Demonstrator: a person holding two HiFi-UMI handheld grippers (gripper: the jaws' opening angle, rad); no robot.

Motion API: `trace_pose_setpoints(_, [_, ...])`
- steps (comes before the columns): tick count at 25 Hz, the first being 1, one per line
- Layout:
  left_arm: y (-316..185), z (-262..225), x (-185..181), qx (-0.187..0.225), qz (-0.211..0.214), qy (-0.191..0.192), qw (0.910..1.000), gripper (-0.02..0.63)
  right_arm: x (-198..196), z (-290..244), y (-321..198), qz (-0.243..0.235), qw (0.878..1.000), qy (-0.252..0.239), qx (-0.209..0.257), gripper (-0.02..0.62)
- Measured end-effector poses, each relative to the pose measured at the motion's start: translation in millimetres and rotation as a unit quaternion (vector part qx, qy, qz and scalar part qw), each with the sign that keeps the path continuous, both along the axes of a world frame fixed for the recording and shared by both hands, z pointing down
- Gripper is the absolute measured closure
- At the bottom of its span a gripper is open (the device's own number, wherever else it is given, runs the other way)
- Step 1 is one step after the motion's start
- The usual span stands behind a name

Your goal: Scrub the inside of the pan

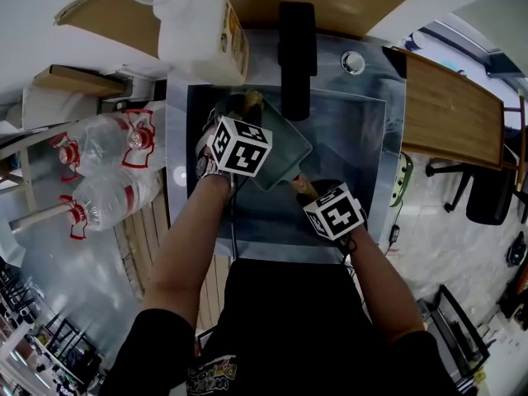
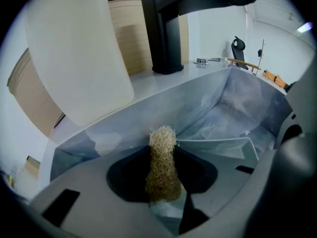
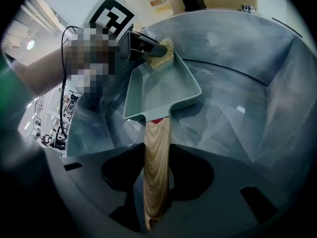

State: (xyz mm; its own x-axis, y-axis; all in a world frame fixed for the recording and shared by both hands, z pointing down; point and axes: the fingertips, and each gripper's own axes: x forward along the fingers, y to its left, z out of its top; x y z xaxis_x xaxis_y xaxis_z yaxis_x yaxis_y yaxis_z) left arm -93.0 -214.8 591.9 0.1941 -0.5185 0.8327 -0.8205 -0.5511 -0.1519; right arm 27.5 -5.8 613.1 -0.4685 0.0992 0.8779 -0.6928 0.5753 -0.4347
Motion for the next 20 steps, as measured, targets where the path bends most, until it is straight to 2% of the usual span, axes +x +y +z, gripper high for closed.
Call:
trace_pose_setpoints(7, [-3.3,5.2,4.8,0.002,0.019,-0.024,0.9995,0.460,0.4,-0.4,0.2,0.000,1.000,-0.001,0.006,0.436])
trace_pose_setpoints(11, [-1.7,7.6,12.7,0.003,0.053,-0.051,0.9973,0.462,-0.2,-0.1,-0.2,-0.002,1.000,0.000,0.008,0.436])
trace_pose_setpoints(14, [3.2,6.5,18.7,0.005,0.074,-0.057,0.9956,0.462,-0.2,-0.5,-0.2,-0.002,1.000,0.000,0.009,0.436])
trace_pose_setpoints(20, [25.8,6.0,46.1,0.010,0.145,-0.072,0.9867,0.462,0.1,-0.5,-1.0,-0.004,1.000,0.000,0.012,0.436])
